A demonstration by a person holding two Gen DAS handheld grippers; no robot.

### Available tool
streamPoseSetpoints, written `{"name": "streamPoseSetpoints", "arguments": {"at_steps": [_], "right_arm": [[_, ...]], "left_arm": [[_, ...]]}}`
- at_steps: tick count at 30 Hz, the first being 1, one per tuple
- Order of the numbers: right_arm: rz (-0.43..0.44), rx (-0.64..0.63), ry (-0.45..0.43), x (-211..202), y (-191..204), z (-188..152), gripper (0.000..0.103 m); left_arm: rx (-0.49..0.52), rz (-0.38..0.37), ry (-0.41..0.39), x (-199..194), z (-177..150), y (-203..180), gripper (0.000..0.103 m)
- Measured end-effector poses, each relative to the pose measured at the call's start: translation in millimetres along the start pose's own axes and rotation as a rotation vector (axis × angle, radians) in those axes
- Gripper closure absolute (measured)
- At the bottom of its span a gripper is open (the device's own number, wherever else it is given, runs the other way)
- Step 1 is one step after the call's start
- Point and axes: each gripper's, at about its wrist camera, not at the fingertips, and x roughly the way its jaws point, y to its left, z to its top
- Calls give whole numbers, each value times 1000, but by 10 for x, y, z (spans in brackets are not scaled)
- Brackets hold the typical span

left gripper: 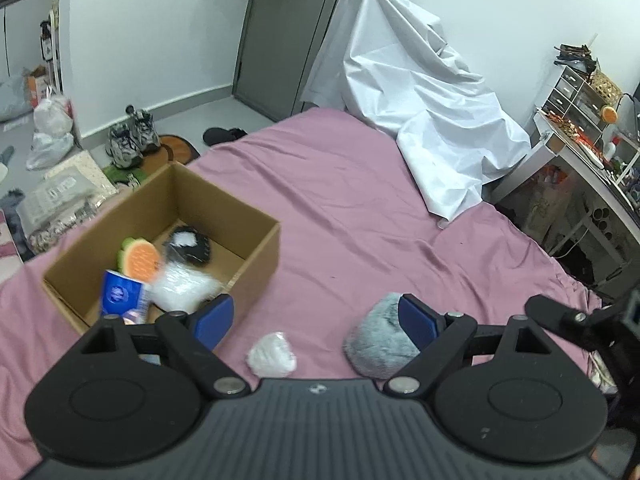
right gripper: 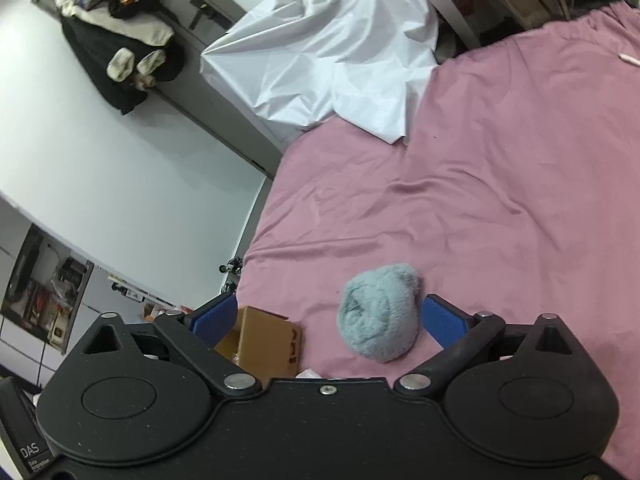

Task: Organize soft objects
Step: 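Move the right tool to the grey fuzzy plush ball and grasp it, then lift the grey plush ball with the right tool and carry it over the box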

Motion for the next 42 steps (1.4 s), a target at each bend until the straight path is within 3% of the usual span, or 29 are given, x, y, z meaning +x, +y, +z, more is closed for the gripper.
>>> {"name": "streamPoseSetpoints", "arguments": {"at_steps": [13, 23, 27, 33, 40, 42], "right_arm": [[22, 157, 48, 282, -411, 8, 17], [-6, 213, 104, 648, -589, -65, 45], [-13, 243, 115, 763, -646, -90, 50], [-11, 265, 134, 901, -670, -149, 60], [-4, 277, 132, 968, -684, -175, 65], [2, 283, 135, 983, -693, -186, 74]], "left_arm": [[-51, -44, 63, 502, -111, -178, 22], [-107, -70, 147, 964, -188, -192, 46], [-154, -76, 194, 1142, -232, -148, 58], [-192, -93, 210, 1254, -268, -113, 61], [-234, -138, 253, 1364, -267, -130, 66], [-240, -148, 264, 1404, -291, -141, 68]]}}
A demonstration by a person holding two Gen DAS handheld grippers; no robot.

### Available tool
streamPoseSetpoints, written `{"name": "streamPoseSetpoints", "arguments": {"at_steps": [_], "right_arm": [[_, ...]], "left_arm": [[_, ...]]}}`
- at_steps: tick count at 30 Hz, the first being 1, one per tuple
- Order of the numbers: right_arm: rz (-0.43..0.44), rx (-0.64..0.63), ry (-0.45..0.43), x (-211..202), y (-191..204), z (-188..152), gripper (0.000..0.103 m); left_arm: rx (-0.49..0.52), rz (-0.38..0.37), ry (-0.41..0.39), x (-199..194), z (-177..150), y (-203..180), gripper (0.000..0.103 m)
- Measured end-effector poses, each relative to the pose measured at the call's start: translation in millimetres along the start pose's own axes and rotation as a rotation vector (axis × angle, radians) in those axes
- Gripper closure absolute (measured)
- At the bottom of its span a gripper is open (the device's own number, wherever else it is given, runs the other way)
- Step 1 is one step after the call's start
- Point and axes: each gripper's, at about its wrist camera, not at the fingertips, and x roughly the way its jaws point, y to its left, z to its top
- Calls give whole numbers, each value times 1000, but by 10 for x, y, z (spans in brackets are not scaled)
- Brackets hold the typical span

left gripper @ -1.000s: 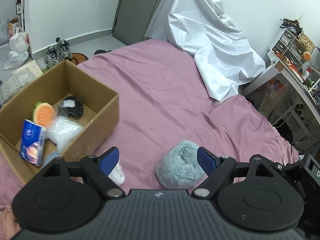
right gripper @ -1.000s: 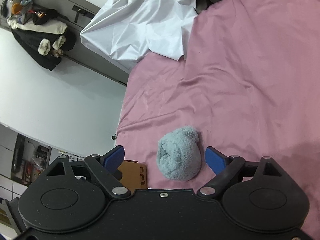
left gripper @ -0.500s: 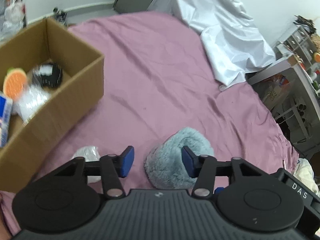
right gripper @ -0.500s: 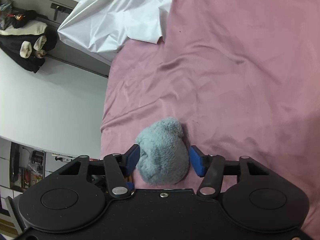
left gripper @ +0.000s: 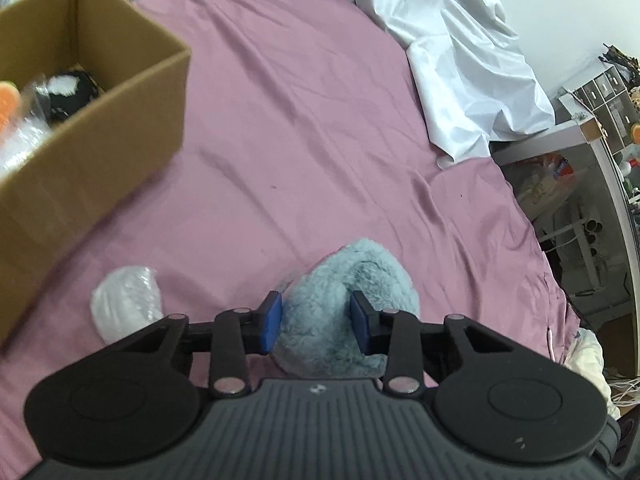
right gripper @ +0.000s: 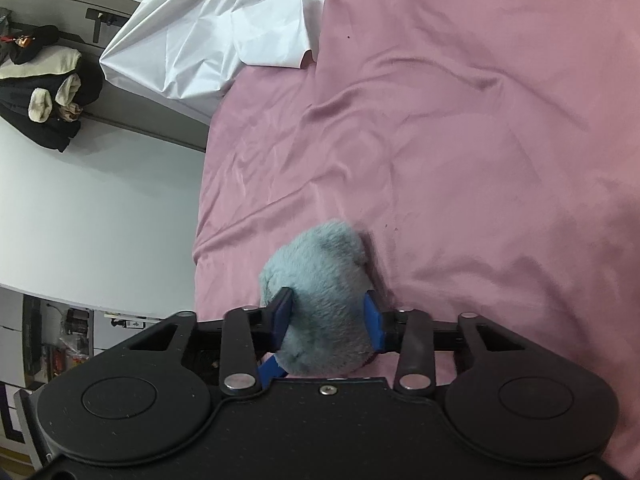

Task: Organize soft objects
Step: 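Lift the grey plush ball with the right tool and carry it over the box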

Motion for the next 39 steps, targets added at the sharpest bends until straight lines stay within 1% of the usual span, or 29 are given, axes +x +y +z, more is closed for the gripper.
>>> {"name": "streamPoseSetpoints", "arguments": {"at_steps": [3, 6, 11, 19, 23, 28, 39], "right_arm": [[1, -34, -20, -25, 38, -30, 78], [-13, -64, -32, -57, 97, -49, 79], [18, -95, -46, -149, 215, -49, 79], [54, -137, -45, -237, 376, -103, 79], [80, -189, -50, -267, 516, -172, 79], [122, -238, -47, -294, 680, -245, 79], [224, -335, -59, -357, 955, -415, 79]], "left_arm": [[-14, -9, -2, -4, 1, -11, 74], [-29, -9, 7, -36, 5, -23, 77], [-15, -35, -12, -182, 57, -46, 77], [13, -35, -50, -416, 92, -72, 78], [44, -27, -89, -579, 109, -78, 78], [45, -23, -121, -786, 183, -33, 79], [68, -45, -186, -1173, 302, 88, 82]]}}
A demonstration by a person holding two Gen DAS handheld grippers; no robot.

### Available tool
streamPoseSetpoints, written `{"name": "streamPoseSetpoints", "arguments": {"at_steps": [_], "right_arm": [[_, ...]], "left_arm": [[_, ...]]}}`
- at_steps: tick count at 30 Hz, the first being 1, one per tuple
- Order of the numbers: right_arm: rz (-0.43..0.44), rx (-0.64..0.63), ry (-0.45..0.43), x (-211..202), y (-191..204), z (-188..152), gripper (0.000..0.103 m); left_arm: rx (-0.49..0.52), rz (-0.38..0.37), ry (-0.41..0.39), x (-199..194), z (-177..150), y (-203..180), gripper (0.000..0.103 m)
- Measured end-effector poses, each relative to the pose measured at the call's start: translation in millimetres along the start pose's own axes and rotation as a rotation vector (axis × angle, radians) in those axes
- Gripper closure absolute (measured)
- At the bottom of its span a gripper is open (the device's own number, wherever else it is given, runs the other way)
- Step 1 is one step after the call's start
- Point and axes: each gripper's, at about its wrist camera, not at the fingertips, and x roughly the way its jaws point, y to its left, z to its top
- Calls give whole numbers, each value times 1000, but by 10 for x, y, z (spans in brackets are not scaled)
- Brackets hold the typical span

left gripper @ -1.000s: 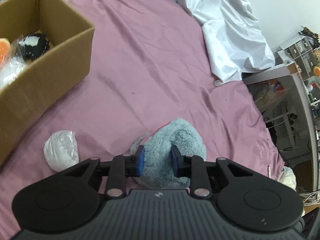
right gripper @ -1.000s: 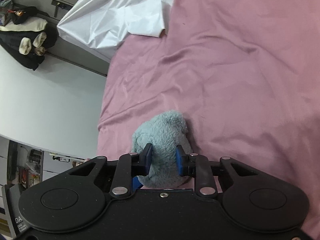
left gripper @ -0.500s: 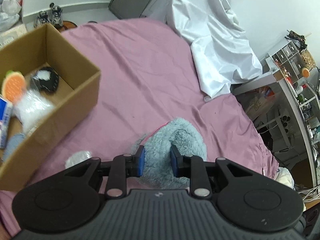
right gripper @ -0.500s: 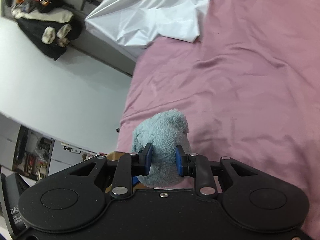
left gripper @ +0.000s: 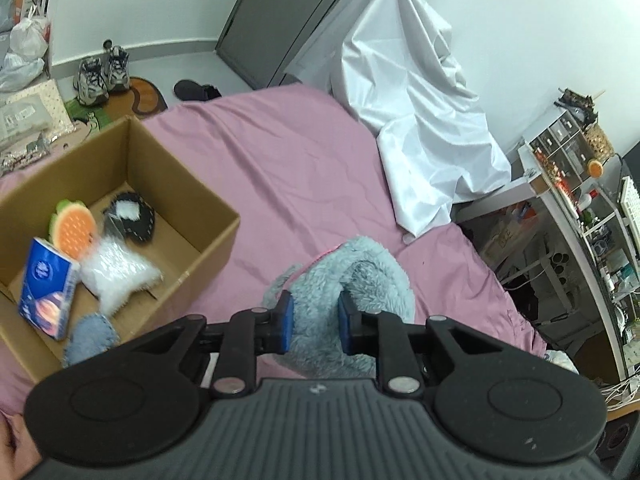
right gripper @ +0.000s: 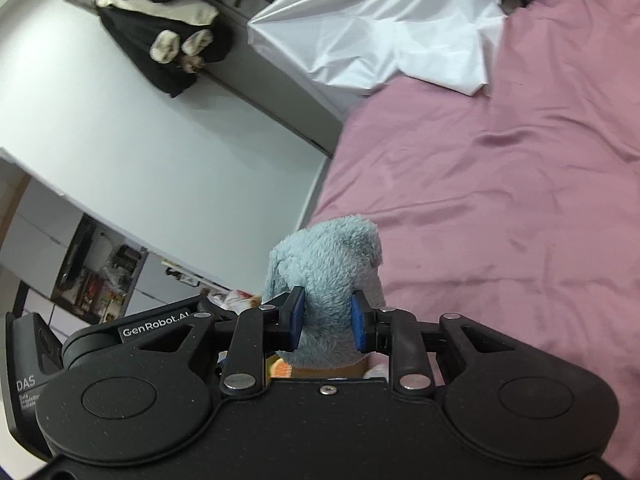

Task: Organize soft objects
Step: 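Lift the grey plush ball with the right tool and carry it over the box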

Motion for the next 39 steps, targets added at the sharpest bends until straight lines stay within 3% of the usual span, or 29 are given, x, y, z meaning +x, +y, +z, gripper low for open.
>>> {"name": "streamPoseSetpoints", "arguments": {"at_steps": [21, 39], "right_arm": [[115, -141, -17, 233, 532, -258, 78], [95, -226, 50, 649, 591, -550, 71]], "left_arm": [[-31, -39, -79, -451, 301, 536, 83], [-141, -34, -32, -205, 366, 1224, 85]]}}
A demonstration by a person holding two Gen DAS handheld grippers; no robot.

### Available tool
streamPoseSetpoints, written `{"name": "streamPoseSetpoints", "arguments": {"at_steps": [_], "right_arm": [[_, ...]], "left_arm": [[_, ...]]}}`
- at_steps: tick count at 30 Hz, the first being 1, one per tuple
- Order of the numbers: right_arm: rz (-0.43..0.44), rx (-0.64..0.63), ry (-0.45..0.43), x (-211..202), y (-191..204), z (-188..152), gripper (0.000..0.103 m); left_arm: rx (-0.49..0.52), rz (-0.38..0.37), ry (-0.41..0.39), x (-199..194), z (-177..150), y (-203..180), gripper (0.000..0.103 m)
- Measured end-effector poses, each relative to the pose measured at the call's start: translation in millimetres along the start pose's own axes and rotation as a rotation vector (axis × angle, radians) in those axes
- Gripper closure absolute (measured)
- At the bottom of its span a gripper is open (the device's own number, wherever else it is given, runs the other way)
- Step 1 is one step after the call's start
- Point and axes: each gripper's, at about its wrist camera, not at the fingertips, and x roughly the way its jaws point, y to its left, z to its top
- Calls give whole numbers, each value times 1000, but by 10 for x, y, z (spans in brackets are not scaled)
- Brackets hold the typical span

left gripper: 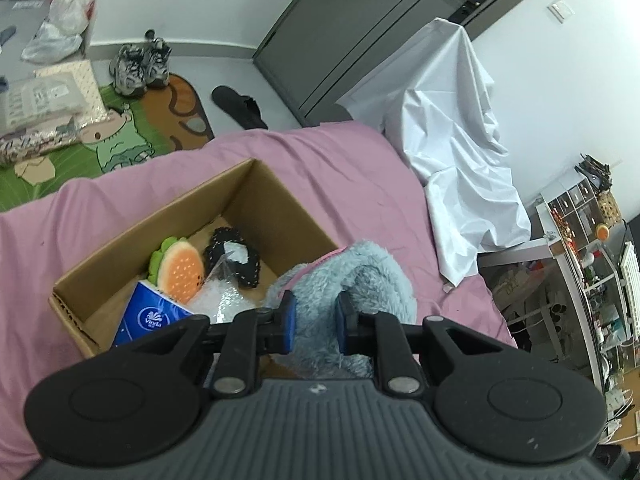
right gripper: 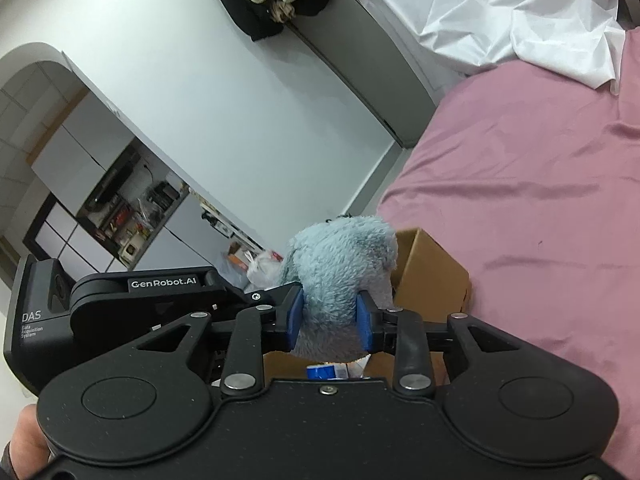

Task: Organize soft objects
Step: 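Lift the grey plush ball with the right tool and carry it over the box, then open the right tool to drop the grey plush ball into the box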

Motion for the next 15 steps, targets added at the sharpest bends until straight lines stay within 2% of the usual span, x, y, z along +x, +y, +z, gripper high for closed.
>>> {"name": "streamPoseSetpoints", "arguments": {"at_steps": [5, 10, 12, 15], "right_arm": [[-6, 10, 20, 15, 2, -27, 59], [-13, 31, 42, 17, -13, -54, 57], [-13, 41, 42, 14, -26, -49, 56], [-26, 53, 41, -13, -36, -43, 50]], "left_arm": [[-29, -11, -4, 75, 45, 89, 86], [-52, 0, -33, 101, 90, 147, 86], [-50, -1, -17, 141, 101, 154, 84], [-36, 45, 47, 211, 102, 125, 80]]}}
